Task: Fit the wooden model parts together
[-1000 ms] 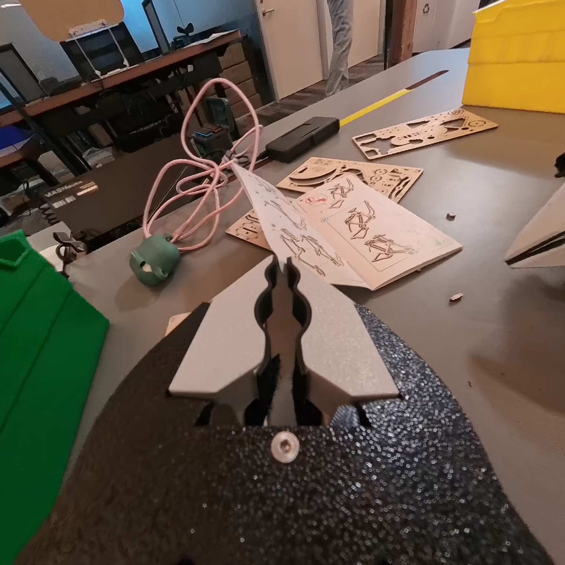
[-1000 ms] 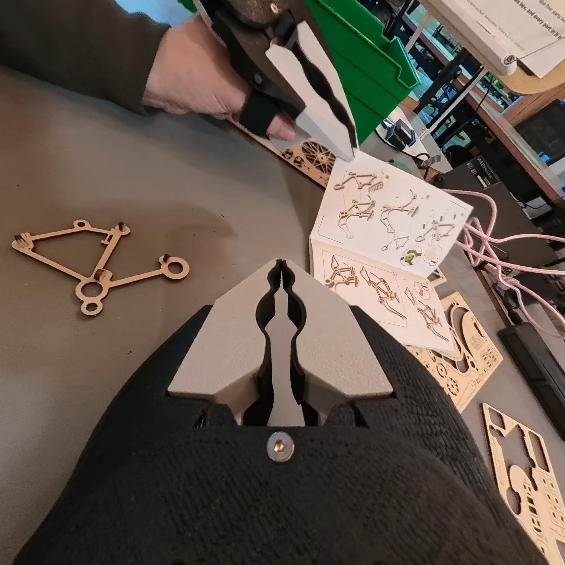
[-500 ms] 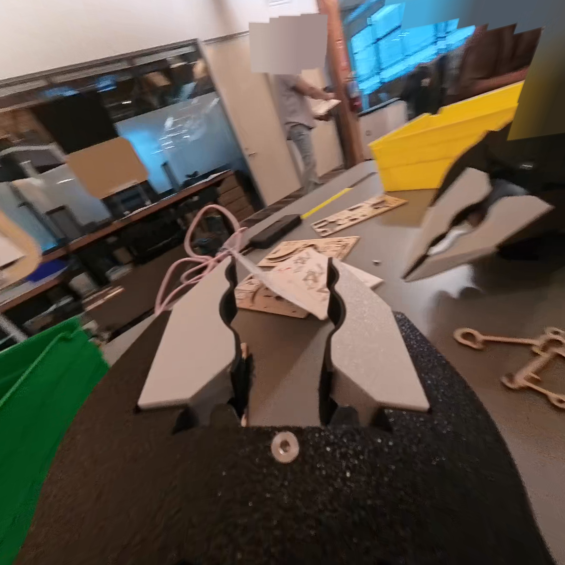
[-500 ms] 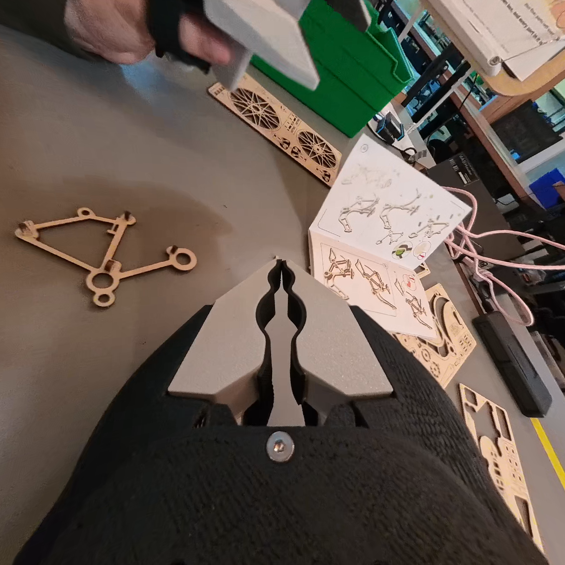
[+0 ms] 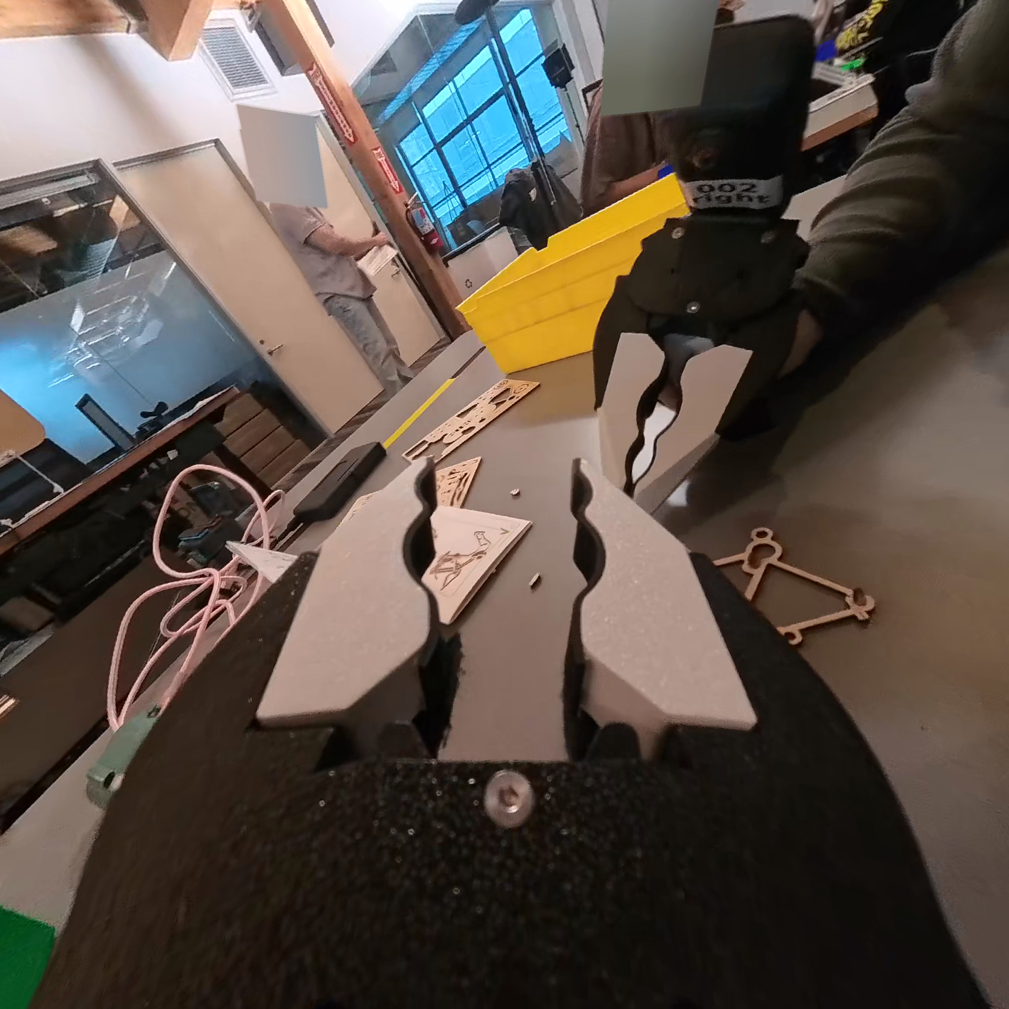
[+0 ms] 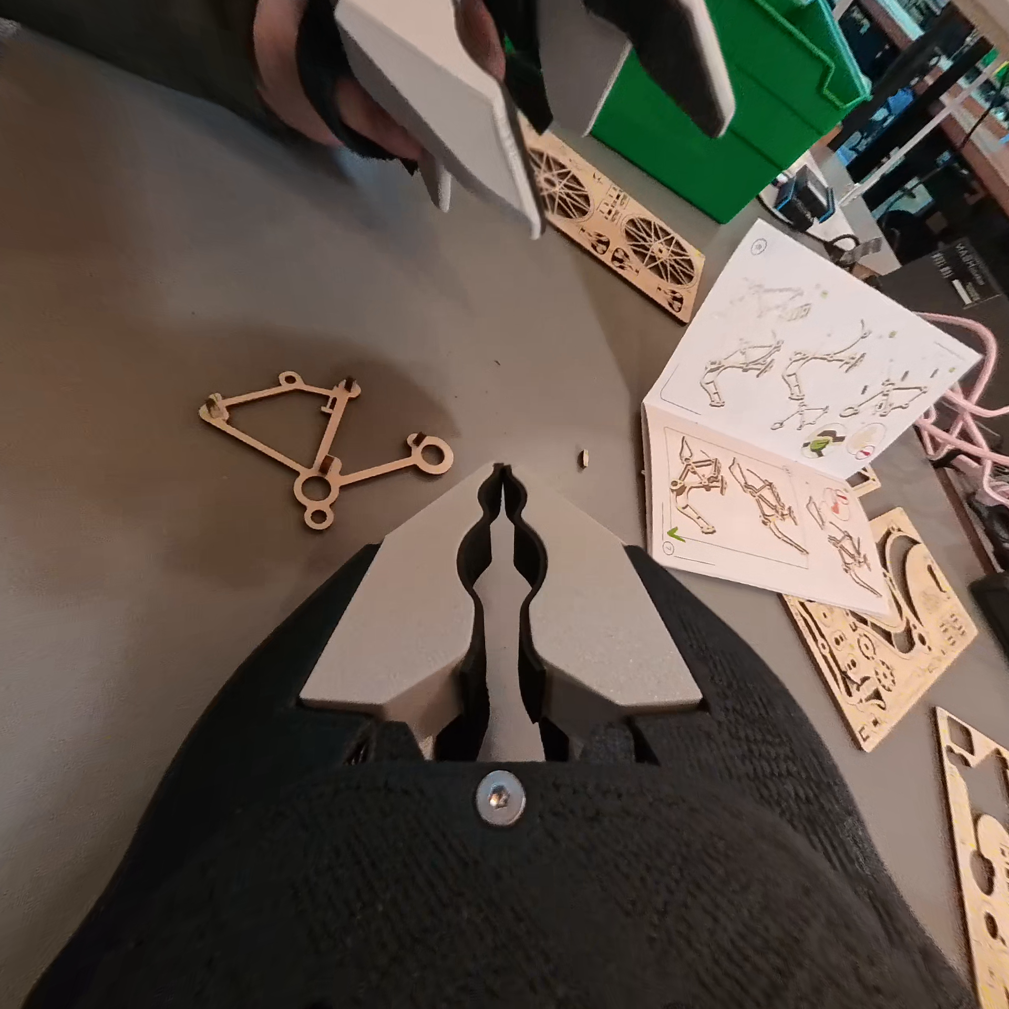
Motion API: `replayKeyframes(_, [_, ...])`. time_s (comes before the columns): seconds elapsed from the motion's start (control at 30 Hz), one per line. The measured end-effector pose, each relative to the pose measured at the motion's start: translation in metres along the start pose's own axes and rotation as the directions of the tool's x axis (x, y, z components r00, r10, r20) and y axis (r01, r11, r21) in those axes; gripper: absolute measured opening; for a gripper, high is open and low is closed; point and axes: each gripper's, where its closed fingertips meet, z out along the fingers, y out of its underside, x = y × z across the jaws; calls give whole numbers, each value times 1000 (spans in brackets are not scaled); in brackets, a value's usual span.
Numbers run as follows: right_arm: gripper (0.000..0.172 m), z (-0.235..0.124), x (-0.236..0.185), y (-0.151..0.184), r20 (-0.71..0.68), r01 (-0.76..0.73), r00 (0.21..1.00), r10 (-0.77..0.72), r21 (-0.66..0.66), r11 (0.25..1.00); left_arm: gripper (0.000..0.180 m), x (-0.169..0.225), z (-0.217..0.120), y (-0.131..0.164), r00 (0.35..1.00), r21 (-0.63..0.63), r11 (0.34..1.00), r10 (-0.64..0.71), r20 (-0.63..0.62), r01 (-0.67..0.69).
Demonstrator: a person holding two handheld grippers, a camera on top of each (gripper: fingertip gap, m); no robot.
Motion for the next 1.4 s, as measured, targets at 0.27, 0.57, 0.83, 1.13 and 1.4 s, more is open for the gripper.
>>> replayKeyframes(0.27, [0, 4, -8, 2, 53, 15, 998, -13, -27, 1000, 45, 14, 3, -1, 996, -5, 999, 52, -66, -52])
replayKeyframes(0.57, [0, 4, -6, -3, 33, 49, 998, -49, 8, 999, 43, 17, -15, -12, 976, -60, 974, 218, -19, -218])
replayKeyframes(0.83, [0, 4, -12, -9, 46, 64, 997, -66, 38, 997, 36, 43, -51, -35, 922, 48, 945, -326, 208, 323])
replayKeyframes(1.13, [0, -3, -17, -16, 81, 42, 995, -49, 89, 995, 48, 80, -29, -14, 792, -108, 788, -586, 172, 606])
replayKeyframes(1.4, [4, -11, -21, -16, 110, 47, 992, -60, 119, 992, 63, 103, -27, 26, 731, -373, 630, -607, 311, 681])
